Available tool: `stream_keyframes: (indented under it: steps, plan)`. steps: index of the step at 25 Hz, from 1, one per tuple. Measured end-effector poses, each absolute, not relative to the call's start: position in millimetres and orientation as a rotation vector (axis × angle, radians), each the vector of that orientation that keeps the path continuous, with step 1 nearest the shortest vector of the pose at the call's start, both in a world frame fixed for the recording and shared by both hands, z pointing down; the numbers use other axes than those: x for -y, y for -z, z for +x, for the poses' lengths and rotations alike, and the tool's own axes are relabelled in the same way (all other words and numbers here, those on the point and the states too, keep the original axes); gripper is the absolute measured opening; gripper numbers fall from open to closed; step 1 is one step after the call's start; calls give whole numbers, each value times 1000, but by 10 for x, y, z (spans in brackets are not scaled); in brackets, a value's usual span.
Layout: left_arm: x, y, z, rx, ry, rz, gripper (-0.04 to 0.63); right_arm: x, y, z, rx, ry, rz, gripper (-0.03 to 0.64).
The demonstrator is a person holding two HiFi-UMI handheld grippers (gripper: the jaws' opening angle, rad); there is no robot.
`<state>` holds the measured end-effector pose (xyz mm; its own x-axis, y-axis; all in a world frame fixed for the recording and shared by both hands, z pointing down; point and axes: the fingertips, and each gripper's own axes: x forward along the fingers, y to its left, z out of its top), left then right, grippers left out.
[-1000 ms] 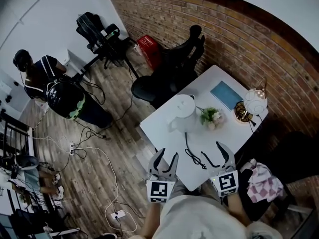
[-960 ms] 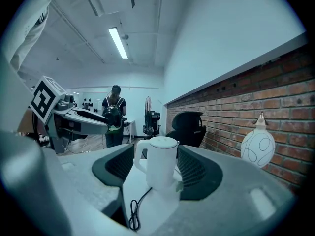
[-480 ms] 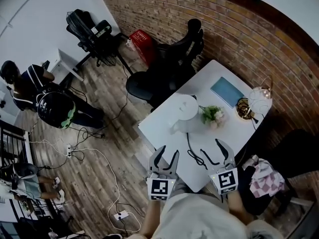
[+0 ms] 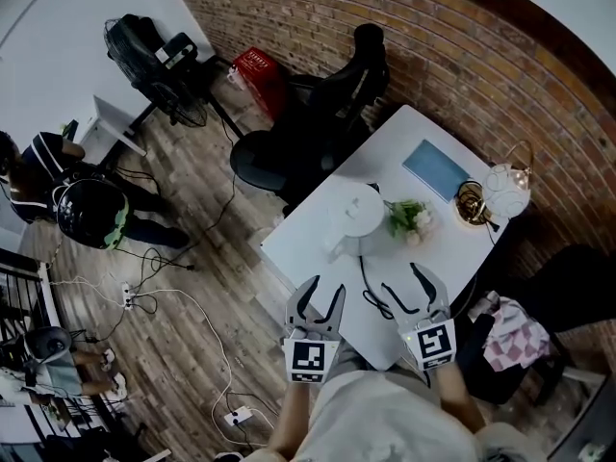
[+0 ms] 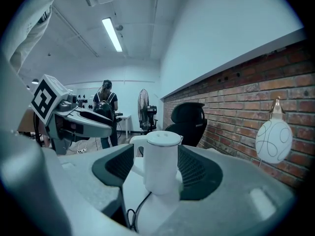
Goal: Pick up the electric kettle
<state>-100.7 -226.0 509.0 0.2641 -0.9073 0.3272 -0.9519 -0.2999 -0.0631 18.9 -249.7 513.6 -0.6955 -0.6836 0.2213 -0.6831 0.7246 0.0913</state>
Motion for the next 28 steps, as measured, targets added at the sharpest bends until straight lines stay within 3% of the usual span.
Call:
stream_keyframes:
  steps: [6,28]
  plan:
    - [2439,-5195,-1063,1730,-486,2387,190,2611,-5273,134,2639,-137,1118,279]
    - [2988,-5576,-1209,1605,-582,2404,229,3068,-5723,-124,2575,-106,1088,288]
